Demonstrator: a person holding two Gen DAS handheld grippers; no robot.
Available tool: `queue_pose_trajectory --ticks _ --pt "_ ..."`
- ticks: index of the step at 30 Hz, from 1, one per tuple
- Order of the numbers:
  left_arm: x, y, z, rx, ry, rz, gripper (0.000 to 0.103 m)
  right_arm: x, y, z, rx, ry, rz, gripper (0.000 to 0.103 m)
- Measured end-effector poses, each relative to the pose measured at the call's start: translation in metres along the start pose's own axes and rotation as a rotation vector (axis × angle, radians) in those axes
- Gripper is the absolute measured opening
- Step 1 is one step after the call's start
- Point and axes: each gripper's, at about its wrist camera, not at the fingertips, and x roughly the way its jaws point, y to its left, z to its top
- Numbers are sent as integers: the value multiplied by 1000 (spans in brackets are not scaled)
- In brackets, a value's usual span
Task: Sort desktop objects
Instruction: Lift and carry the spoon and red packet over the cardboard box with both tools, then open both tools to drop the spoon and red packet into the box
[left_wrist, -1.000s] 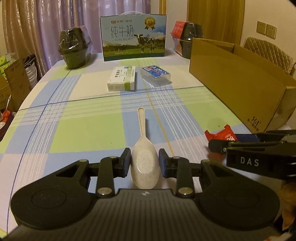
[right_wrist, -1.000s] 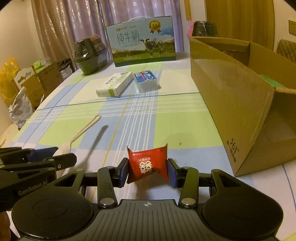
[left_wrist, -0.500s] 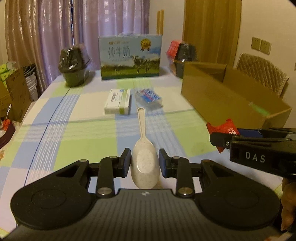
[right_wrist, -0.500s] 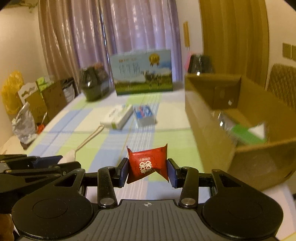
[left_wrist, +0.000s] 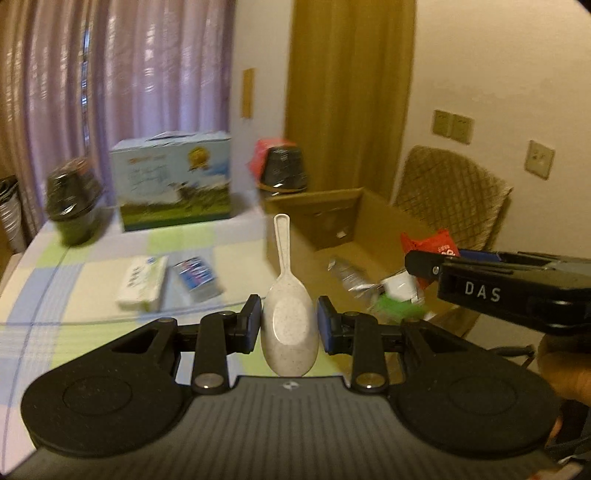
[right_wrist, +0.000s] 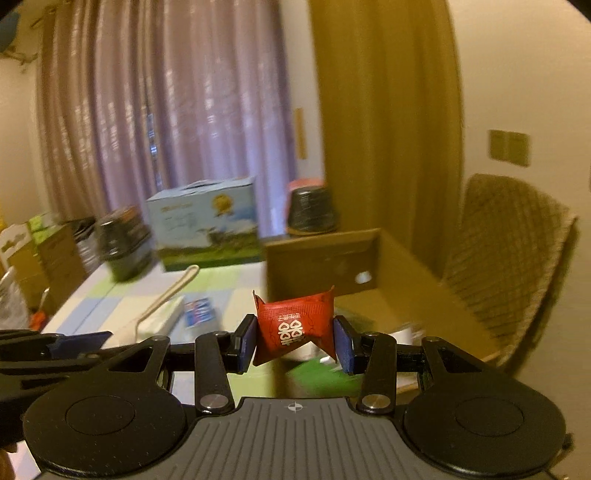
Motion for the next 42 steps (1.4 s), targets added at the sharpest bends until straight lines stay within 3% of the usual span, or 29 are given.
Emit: queue_pose_trajectory --ticks 10,21,39,42 --pt "46 -58 31 31 -1 -76 27 9 -62 14 60 -16 -55 41" --pt "99 -79 40 80 18 -90 28 26 -98 13 108 -6 -100 41" --pt "82 8 14 -74 69 41 40 47 -84 7 116 36 -55 41" --pt "80 14 9 -89 74 49 46 52 -81 10 114 42 -35 41"
